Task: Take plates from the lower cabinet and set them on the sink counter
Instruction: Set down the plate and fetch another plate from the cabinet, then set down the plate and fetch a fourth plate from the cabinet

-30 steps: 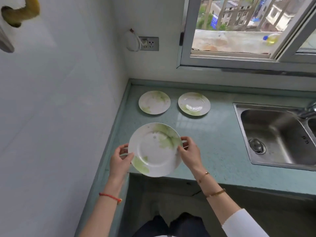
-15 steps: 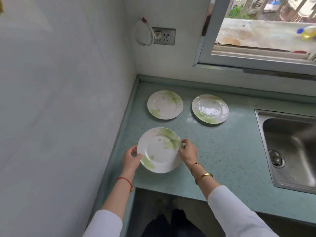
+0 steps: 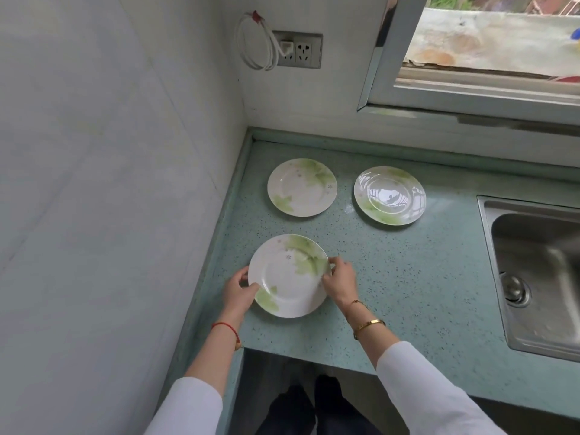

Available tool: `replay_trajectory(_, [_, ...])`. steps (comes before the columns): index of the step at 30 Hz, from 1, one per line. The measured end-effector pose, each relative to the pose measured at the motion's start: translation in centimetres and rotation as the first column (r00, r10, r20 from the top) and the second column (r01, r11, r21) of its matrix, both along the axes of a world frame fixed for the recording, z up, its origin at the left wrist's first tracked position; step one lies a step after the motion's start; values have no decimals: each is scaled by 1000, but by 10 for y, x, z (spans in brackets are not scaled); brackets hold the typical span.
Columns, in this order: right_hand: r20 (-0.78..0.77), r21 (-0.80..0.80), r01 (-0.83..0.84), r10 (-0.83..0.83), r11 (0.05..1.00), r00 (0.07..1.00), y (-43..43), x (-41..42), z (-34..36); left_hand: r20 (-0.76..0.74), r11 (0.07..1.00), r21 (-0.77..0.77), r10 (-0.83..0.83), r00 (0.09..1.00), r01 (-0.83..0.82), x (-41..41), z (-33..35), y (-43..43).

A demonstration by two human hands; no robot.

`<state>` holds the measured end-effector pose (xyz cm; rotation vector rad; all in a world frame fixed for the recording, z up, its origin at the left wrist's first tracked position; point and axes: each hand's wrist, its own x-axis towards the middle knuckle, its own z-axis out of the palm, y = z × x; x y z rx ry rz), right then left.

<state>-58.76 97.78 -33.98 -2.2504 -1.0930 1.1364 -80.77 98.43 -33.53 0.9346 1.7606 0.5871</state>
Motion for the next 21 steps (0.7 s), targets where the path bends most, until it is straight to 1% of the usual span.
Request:
replay_trajectory(8, [-54, 9, -34, 34, 999, 998, -5, -3, -1, 5, 999, -35, 5, 1000, -4, -5, -5, 5])
replay_trajectory(15, [-80, 11, -33, 34, 999, 996, -5, -6, 5, 12, 998, -50, -35, 999, 36, -12, -9, 7])
replay_trajectory(18, [-62, 11, -36, 36, 999, 997, -9, -5, 10, 11, 999, -46, -13, 1000, 14, -17, -6, 4])
replay_trajectory(21, [-25, 69, -3, 4, 998, 1000, -16, -2, 16, -32, 1000, 12, 23, 999, -23, -24, 2, -3])
